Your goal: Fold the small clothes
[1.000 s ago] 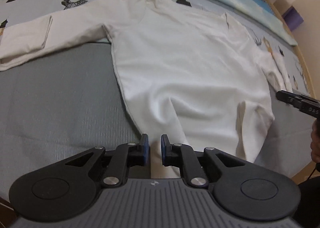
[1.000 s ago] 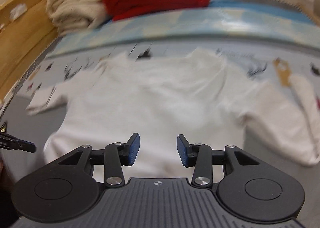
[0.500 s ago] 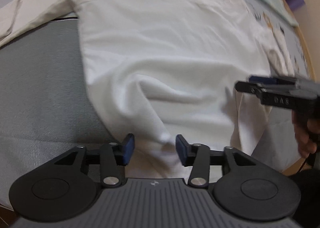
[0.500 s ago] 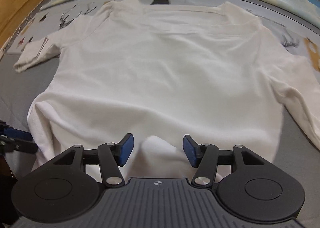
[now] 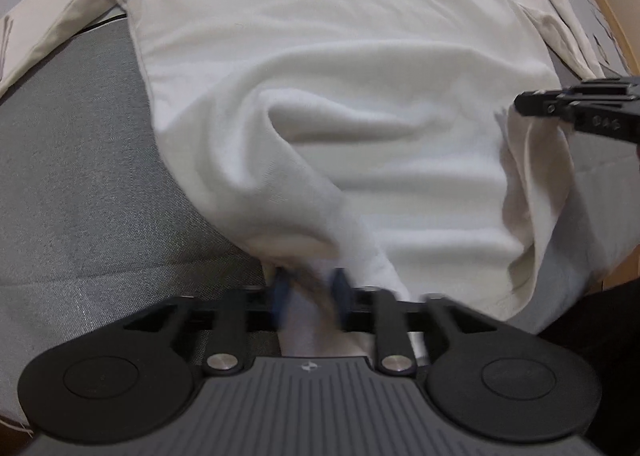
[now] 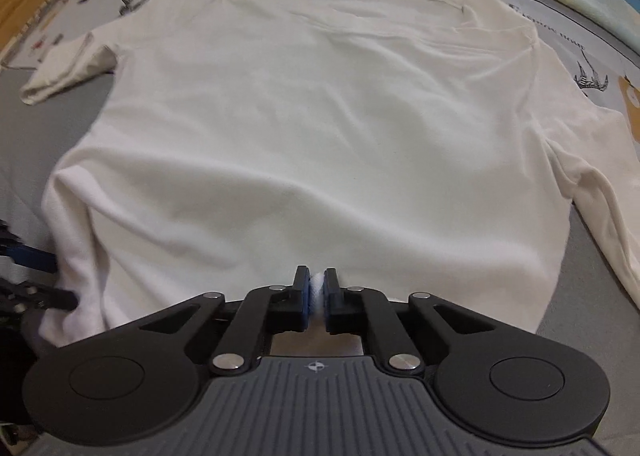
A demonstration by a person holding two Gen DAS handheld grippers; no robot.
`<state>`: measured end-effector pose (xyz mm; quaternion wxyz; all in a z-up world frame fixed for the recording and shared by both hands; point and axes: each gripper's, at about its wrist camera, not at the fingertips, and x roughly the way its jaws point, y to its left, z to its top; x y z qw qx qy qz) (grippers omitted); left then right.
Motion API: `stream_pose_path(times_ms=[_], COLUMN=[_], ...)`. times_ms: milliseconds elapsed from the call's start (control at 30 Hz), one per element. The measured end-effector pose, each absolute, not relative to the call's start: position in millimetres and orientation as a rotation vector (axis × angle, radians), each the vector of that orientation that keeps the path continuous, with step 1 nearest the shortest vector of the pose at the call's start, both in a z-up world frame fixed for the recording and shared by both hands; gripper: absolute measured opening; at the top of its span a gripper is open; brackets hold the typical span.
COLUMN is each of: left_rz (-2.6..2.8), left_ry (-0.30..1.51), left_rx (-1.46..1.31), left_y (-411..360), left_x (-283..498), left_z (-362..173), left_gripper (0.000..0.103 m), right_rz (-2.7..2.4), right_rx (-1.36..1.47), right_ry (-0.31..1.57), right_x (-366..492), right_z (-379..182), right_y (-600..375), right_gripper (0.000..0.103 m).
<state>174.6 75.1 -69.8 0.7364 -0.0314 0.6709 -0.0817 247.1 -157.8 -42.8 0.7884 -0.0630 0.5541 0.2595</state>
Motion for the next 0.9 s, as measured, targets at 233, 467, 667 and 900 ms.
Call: stream_pose_path(times_ms=[233, 467, 667, 900], left_rz=[-0.203, -0.219, -0.246, -0.271], left_ry=[1.4, 1.371, 1.453, 1.37], left_rx=[-0.035, -0.005, 0.102, 0.012], left_y=[88.4, 135.6, 149.9, 142.5], left_x=[159.4, 124.1, 101.0, 113.9], left_z=[-49.9, -36.3, -50.1, -30.1], left_gripper=[0.003, 0.002, 0.0, 0.026], right_rz=[0.613, 0.711, 0.746, 0.657], right_rx=[-0.042, 0.037, 0.011, 0.022], right_ry=[1.13, 1.113, 1.247, 1.255], right_x=[223.5, 173.4, 121.7, 117.9], right_z=[-14.6, -7.7, -41.9, -53.8], right_y=[-214.3, -310.9, -362.7, -378.1], right_gripper=[0.005, 0.005, 0.004, 0.009])
